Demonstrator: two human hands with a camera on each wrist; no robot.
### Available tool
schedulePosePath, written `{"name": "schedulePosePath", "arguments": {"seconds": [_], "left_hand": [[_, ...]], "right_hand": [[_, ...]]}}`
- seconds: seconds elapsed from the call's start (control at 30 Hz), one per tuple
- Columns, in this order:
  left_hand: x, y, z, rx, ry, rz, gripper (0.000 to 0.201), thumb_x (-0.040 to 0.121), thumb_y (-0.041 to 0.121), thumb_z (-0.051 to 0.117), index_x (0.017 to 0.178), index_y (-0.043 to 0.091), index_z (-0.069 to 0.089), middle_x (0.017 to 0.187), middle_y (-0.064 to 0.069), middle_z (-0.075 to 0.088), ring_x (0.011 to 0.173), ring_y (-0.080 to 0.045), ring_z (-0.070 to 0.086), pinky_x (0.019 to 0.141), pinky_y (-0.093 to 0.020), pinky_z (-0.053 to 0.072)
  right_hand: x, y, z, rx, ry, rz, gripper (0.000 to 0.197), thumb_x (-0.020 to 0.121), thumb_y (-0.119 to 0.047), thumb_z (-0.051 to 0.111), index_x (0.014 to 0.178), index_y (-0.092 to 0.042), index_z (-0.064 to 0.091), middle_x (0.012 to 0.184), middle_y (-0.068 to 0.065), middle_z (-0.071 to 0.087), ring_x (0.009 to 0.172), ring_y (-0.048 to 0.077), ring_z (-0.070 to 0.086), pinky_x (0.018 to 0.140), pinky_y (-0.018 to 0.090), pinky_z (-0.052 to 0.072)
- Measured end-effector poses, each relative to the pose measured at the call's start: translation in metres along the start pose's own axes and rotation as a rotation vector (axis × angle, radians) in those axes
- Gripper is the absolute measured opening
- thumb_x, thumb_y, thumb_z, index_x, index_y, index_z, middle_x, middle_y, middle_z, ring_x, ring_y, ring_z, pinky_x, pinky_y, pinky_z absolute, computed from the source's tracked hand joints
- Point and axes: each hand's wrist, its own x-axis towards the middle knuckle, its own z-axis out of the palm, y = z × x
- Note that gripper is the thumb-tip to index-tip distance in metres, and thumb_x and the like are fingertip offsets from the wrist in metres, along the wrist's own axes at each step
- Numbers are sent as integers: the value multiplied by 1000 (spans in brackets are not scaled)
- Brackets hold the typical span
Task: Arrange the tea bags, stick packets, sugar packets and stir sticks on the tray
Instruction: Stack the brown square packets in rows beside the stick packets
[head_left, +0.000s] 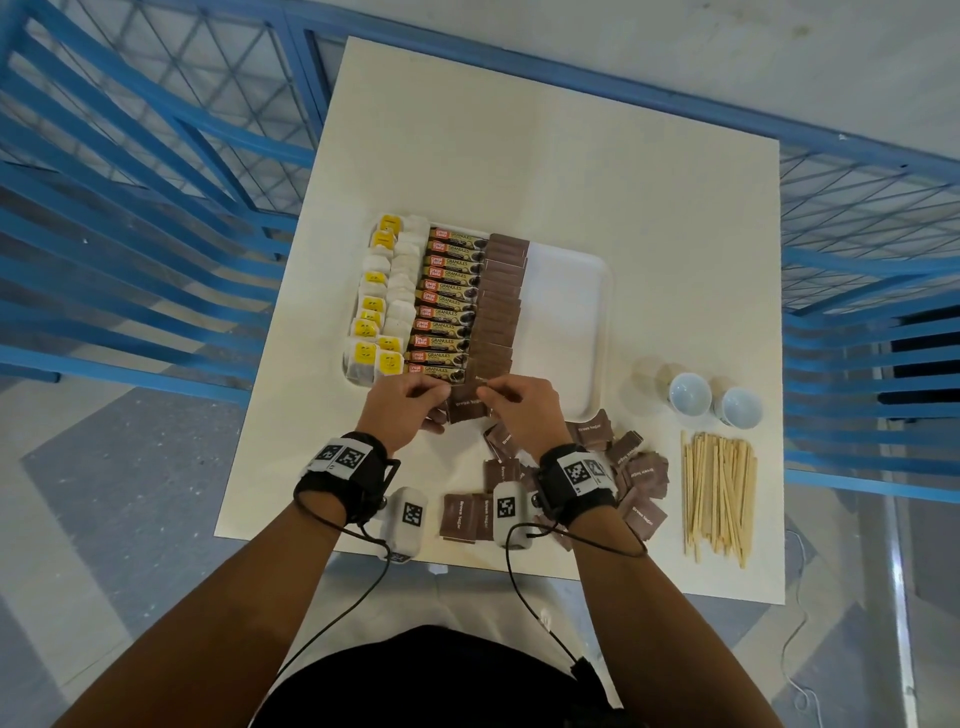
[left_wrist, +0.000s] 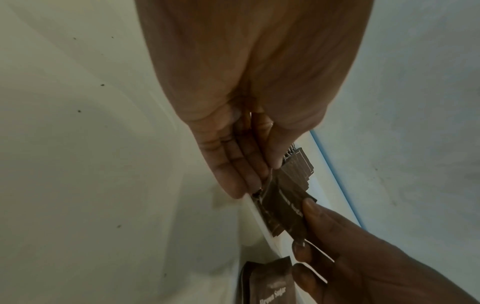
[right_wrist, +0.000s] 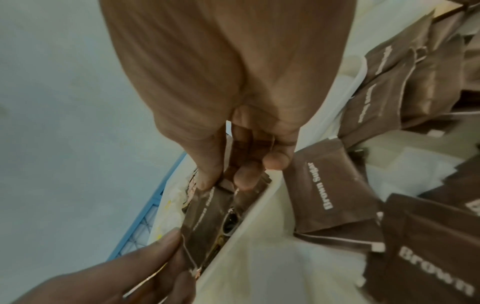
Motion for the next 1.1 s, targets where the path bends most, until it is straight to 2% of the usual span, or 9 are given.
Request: {"name": "schedulePosePath", "arguments": {"seconds": [0.13, 0.23, 0.37, 0.47, 0.57, 0.83, 0.93, 1.1], "left_hand": [[0, -6, -5, 46, -7, -6, 8, 99, 15, 64, 102, 10, 70, 83, -10, 76, 70, -25, 72, 67, -38, 60], [-2, -9, -8, 62, 3, -5, 7, 99, 17, 65, 101, 12, 69, 83, -9, 77, 72, -26, 73, 64, -36, 57], [-4, -9, -9, 73, 6, -1, 5, 99, 17, 65, 99, 15, 69, 80, -5, 76, 71, -25, 73, 63, -34, 56], [-5, -9, -10, 85, 8, -9, 7, 99, 18, 64, 101, 14, 69, 79, -2, 76, 71, -23, 73, 62, -33, 55], [-5, -9, -10, 98, 2, -11, 10, 100, 18, 63, 104, 12, 69, 81, -2, 77, 72, -23, 74, 62, -32, 54], [-7, -5, -12, 104, 11, -4, 7, 99, 19, 64, 100, 13, 68, 80, -1, 77, 70, -20, 73, 61, -31, 54], [-8, -1, -10, 102, 6, 1, 7, 100, 19, 63, 99, 15, 68, 83, -3, 77, 70, -19, 72, 62, -30, 54], [-9, 6, -2, 153, -29, 33, 9, 101, 18, 61, 103, 14, 69, 83, -2, 76, 69, -17, 70, 60, -28, 54]], "right_hand": [[-1, 9, -2, -6, 128, 9, 11, 89, -23, 74, 99, -21, 80, 87, -9, 76, 79, 1, 67, 80, 17, 52], [2, 13, -4, -7, 239, 24, 11, 89, -22, 74, 98, -19, 79, 86, -6, 76, 81, 6, 68, 84, 25, 55], [5, 17, 0, 8, 286, 54, 9, 89, -19, 73, 96, -21, 78, 86, -7, 76, 83, 10, 70, 88, 35, 58], [7, 16, 4, -24, 281, 53, 8, 88, -19, 74, 95, -21, 78, 86, -7, 75, 85, 9, 70, 90, 33, 56], [9, 15, 7, -69, 261, 37, 9, 86, -22, 76, 95, -22, 78, 83, -10, 73, 83, 8, 68, 89, 27, 54], [9, 13, 8, -89, 267, 48, 17, 81, -22, 82, 94, -21, 71, 79, -10, 68, 74, 2, 61, 66, 5, 41], [7, 13, 6, -71, 284, 55, 18, 82, -23, 81, 96, -20, 70, 82, -10, 69, 75, 3, 62, 69, 10, 44], [-4, 15, -7, -30, 317, 34, 6, 89, -21, 70, 95, -24, 72, 85, -15, 70, 77, 1, 64, 74, 17, 49]]}}
